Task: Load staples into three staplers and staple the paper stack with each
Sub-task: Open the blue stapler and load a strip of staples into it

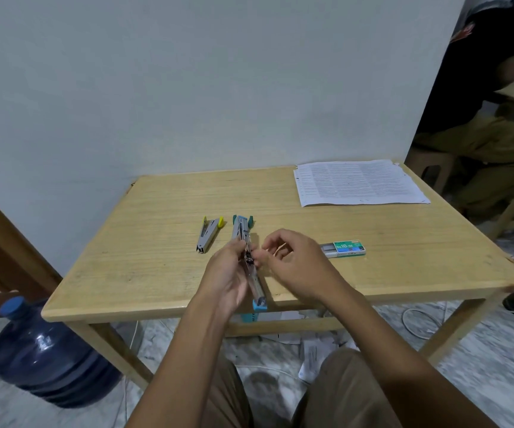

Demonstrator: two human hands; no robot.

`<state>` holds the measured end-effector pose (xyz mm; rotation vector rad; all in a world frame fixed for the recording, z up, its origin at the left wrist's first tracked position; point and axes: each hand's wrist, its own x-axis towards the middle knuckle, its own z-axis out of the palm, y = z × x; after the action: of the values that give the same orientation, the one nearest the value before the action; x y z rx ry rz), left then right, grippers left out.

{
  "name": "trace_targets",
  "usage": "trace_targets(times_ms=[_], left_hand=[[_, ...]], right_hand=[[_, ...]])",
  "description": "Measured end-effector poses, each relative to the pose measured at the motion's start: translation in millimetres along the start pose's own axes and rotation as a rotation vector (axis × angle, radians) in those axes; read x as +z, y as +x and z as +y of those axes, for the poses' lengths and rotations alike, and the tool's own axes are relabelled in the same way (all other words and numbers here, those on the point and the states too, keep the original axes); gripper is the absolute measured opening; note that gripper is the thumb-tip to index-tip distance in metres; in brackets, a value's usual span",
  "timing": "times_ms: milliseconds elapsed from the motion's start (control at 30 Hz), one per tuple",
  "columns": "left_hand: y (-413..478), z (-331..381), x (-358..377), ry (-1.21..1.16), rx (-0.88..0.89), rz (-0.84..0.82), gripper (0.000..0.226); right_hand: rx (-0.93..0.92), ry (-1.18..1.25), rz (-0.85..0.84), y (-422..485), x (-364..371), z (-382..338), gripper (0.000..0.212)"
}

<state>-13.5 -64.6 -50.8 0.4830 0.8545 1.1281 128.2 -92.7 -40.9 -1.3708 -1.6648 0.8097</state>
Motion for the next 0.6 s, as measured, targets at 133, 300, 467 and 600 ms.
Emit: trace_targets(times_ms=[133, 300, 467, 600], left_hand=[[8.5, 8.4, 2.4, -0.056, 0.027, 0.067, 0.017], [8.2, 15.3, 6.2, -0.106, 0.100, 0.073, 0.015], [-1.7, 23.1, -2.6, -0.107, 0.082, -0.021, 0.025], [-18.9, 18.4, -8.9, 0.050, -0.023, -0.165, 0.032]], right_hand=[[-0.164, -0.152, -0.312, -14.8, -2.8, -0.1, 0.050], [-0.389, -0.168, -0.203, -13.1, -6.8, 4.9, 0.038], [-0.510, 0.021, 0.071, -6.2, -8.0, -0.4, 0.023], [-0.338, 0.195, 0.192, 6.9, -10.9, -4.9, 0.014]])
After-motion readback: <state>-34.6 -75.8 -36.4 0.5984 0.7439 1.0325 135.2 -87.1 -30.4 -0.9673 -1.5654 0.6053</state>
